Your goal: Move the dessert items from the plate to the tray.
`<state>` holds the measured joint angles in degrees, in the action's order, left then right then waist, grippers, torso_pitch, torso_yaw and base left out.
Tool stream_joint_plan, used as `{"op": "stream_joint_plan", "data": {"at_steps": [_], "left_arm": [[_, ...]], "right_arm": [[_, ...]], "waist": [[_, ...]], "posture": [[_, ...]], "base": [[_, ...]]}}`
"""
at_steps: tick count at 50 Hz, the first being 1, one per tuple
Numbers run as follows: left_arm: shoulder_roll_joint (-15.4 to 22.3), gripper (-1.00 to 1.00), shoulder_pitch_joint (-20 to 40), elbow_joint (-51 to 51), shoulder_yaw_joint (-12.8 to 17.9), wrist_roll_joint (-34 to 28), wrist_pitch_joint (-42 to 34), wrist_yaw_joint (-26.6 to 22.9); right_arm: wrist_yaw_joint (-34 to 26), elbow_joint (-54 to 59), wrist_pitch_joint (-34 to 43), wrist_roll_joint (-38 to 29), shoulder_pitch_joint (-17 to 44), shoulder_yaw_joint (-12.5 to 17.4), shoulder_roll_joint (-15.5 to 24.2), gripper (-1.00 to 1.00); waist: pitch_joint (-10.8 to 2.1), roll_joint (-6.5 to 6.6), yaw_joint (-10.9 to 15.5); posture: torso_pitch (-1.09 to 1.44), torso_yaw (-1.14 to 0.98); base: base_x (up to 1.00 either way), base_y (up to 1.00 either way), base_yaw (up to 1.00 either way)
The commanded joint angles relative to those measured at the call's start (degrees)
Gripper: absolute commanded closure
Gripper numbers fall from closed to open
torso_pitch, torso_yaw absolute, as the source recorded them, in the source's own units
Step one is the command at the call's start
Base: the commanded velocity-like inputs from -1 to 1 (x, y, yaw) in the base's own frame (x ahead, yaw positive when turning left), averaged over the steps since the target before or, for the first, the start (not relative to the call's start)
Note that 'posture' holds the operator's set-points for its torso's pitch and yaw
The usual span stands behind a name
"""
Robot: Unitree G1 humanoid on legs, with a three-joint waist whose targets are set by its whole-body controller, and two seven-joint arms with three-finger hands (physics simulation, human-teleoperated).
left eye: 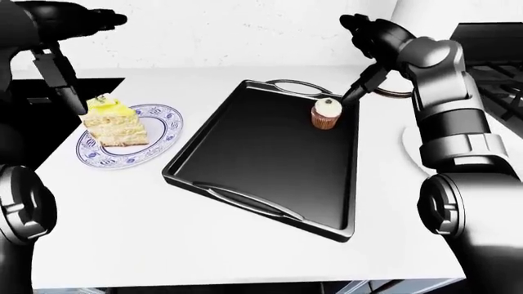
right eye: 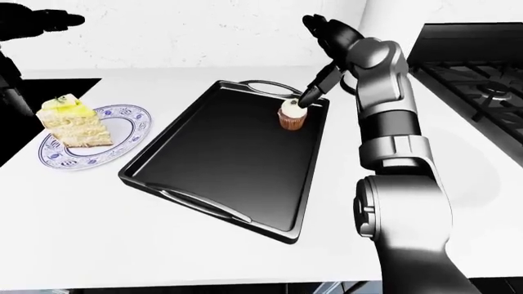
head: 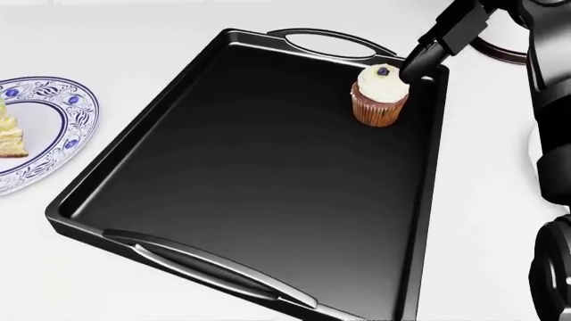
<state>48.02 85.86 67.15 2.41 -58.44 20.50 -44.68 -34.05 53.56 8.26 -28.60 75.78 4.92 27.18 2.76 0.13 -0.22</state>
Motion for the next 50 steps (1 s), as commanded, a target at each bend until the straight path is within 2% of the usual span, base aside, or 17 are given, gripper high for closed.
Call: {"op": "stream_joint_plan", "data": {"at_steps": [1, 7, 10, 39, 50], "left_arm": [[0.7, -1.00, 1.7, -1.5, 0.5, -1.0, 1.5, 1.2], [0.8, -1.00, 1.2, -0.7, 1.4, -1.9, 3.1, 0.8], [1.0, -1.00, 0.3, -0.8, 1.6, -1.8, 4.4, -1.7], [-2.5, -1.00, -6.0, 2.0, 1.2, -4.2, 4.1, 6.8], [-3.4, -1.00, -6.7, 2.2, 0.7, -4.8, 4.0, 6.7]], "right_arm": [[0.8, -2.4, -0.8, 0.3, 2.5, 0.7, 0.9, -1.00], [1.1, -1.8, -1.3, 0.3, 2.4, 0.6, 0.9, -1.00], [1.1, -1.6, -1.5, 0.2, 2.5, 0.5, 1.0, -1.00], [1.0, -3.5, -0.7, 0.7, 0.8, 0.8, 0.8, -1.00], [0.9, -3.9, -0.9, 0.8, 0.2, 0.8, 1.1, -1.00]], "waist": [[-1.86, 0.16, 0.0], [-1.93, 0.29, 0.0], [-1.95, 0.30, 0.0], [-2.51, 0.42, 0.0], [-2.64, 0.34, 0.0]], "posture": [[0.00, 0.00], [0.00, 0.00], [0.00, 0.00], [0.00, 0.00], [0.00, 0.00]], "base": [[0.00, 0.00, 0.00], [0.00, 0.00, 0.00], [0.00, 0.00, 0.00], [0.00, 0.00, 0.00], [0.00, 0.00, 0.00]]}}
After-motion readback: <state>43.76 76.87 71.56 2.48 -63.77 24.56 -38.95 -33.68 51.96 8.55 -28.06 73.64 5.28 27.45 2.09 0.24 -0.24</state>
